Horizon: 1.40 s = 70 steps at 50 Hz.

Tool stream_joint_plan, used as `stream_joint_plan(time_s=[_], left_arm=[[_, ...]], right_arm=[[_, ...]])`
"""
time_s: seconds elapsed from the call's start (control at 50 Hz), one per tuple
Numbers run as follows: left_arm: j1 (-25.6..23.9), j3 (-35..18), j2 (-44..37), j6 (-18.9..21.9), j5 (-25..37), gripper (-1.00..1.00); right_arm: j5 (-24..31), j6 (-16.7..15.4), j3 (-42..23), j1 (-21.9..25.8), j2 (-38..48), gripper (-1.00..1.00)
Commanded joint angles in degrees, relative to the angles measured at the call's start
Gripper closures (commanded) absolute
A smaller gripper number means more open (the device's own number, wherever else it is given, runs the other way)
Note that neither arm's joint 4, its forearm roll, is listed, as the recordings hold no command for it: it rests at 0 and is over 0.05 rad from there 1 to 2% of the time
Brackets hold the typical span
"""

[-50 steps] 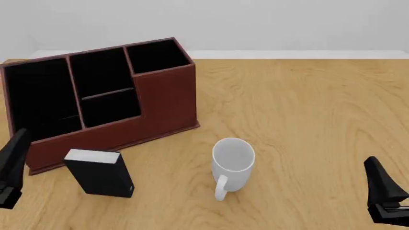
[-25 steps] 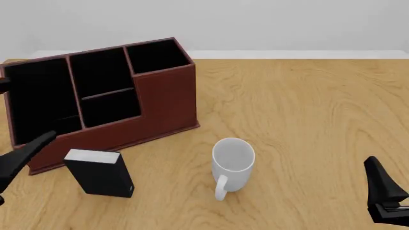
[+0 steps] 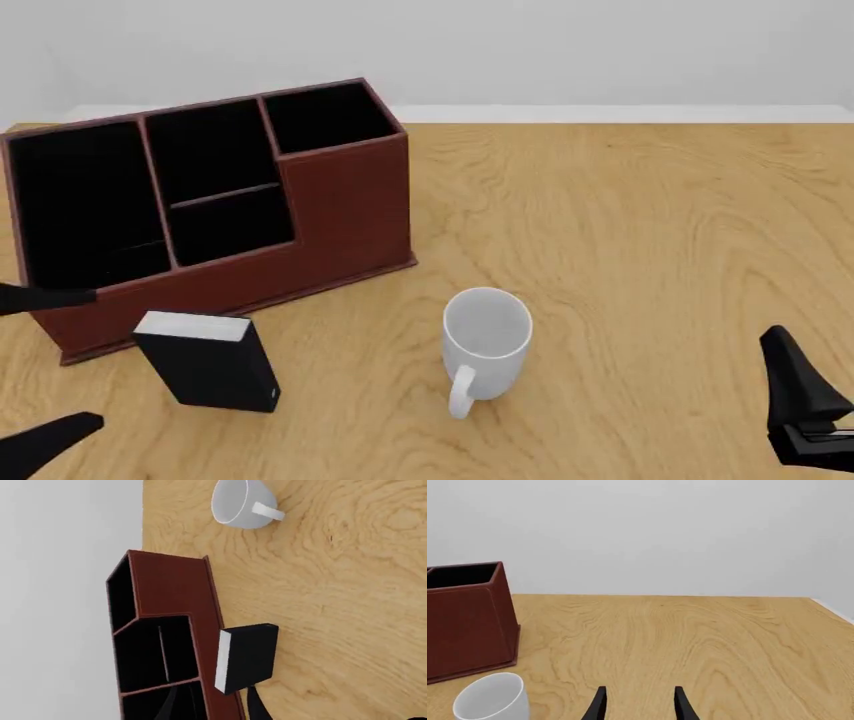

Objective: Pick up the book and place it in the front compartment of the caddy.

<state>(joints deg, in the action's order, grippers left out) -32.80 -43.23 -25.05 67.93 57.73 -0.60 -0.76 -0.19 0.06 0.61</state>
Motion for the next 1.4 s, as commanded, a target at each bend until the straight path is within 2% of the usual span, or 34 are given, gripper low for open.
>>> stream_joint_plan(time_s=[0.02, 0.26, 0.36, 0.58, 0.62, 0.96, 1.0, 1.06, 1.4], left_arm=[[0.11, -1.11, -1.68, 6.57, 4.36, -1.0], [2.29, -0.82, -6.66, 9.69, 1.14, -1.0], [3.34, -2.07, -9.48, 8.9, 1.3, -1.0], [5.66, -2.84, -14.52, 10.39, -2.61, -1.0], [3.78, -3.59, -14.13, 8.69, -2.35, -1.0], [5.15, -1.82, -18.29, 7.3, -6.49, -1.0], [4.03, -2.69, -18.31, 5.67, -6.45, -1.0], [5.28, -1.26, -19.28, 6.55, -7.6, -1.0], [3.95, 0.66, -21.42, 4.06, -11.64, -1.0]], right_arm=[[0.17, -0.01, -0.11, -0.01, -0.08, -1.0], [0.17, -0.01, -0.11, 0.0, -0.07, -1.0], [0.17, 0.0, -0.11, 0.01, -0.06, -1.0], [0.17, 0.0, -0.11, 0.01, -0.07, -1.0], [0.17, 0.0, -0.11, 0.0, -0.05, -1.0], [0.17, -0.01, -0.11, 0.01, -0.08, -1.0], [0.17, -0.01, -0.11, 0.01, -0.06, -1.0], [0.17, -0.01, -0.11, 0.01, -0.07, -1.0], [0.17, -0.01, -0.11, 0.0, -0.06, -1.0]])
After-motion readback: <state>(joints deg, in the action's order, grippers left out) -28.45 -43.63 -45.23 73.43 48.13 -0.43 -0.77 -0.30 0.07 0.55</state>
